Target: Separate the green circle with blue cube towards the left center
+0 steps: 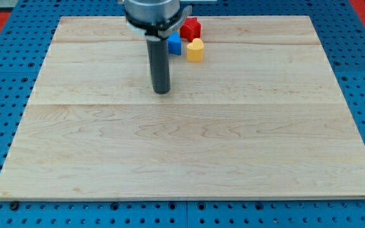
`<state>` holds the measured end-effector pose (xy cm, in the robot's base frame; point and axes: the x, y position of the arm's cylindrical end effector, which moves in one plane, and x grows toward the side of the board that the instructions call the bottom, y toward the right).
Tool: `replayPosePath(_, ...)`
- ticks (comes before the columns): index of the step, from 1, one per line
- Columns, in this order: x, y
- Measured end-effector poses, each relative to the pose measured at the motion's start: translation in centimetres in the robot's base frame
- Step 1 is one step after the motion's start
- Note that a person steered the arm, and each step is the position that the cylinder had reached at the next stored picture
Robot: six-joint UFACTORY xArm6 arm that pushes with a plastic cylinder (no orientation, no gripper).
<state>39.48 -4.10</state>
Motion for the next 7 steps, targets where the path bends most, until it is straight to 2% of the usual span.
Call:
replayPosePath(1,-2.8,0.0)
replayPosePath(2,0.8,1.7)
replayPosePath(4,2.1,1.7)
replayPosePath(6,-2.8,7.9)
replayPosePath(7,-5.5,5.7)
